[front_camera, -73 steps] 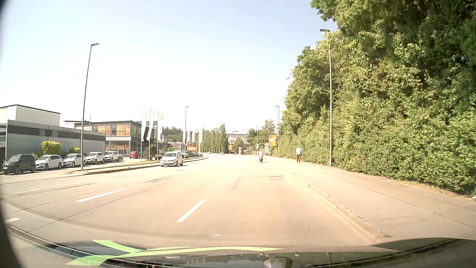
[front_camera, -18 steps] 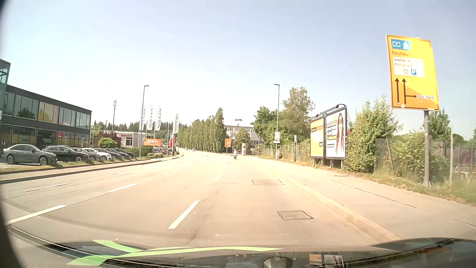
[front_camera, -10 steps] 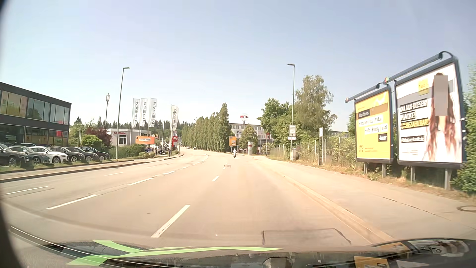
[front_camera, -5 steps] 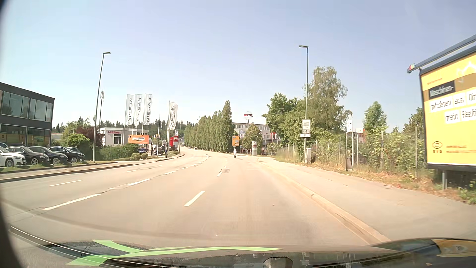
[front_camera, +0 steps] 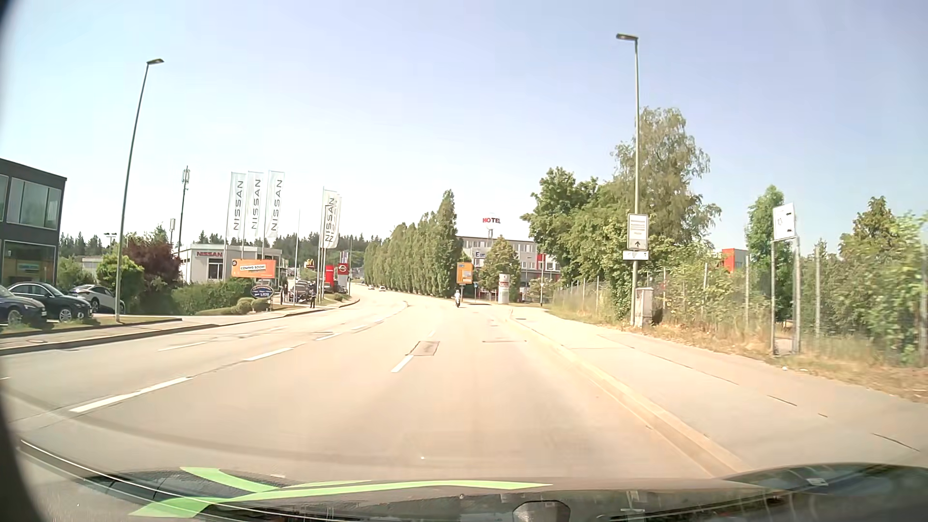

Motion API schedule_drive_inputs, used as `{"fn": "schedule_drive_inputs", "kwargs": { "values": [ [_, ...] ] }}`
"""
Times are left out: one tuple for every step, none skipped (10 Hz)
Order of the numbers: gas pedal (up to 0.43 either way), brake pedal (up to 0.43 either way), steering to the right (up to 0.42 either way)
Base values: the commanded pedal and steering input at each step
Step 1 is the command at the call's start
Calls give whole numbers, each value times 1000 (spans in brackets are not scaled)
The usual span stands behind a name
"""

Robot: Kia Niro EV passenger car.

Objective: Follow the waypoints while adhering to traffic rules and regulations

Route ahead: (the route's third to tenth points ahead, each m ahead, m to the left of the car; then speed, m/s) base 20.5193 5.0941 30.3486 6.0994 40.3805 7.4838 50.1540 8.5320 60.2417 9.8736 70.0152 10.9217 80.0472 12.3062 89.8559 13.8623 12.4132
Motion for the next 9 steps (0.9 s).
{"fn": "schedule_drive_inputs", "kwargs": {
  "values": [
    [138, 0, -10],
    [138, 0, -11],
    [138, 0, -10],
    [138, 0, -10],
    [138, 0, -10],
    [138, 0, -10],
    [138, 0, -10],
    [138, 0, -10],
    [138, 0, -10]
  ]
}}
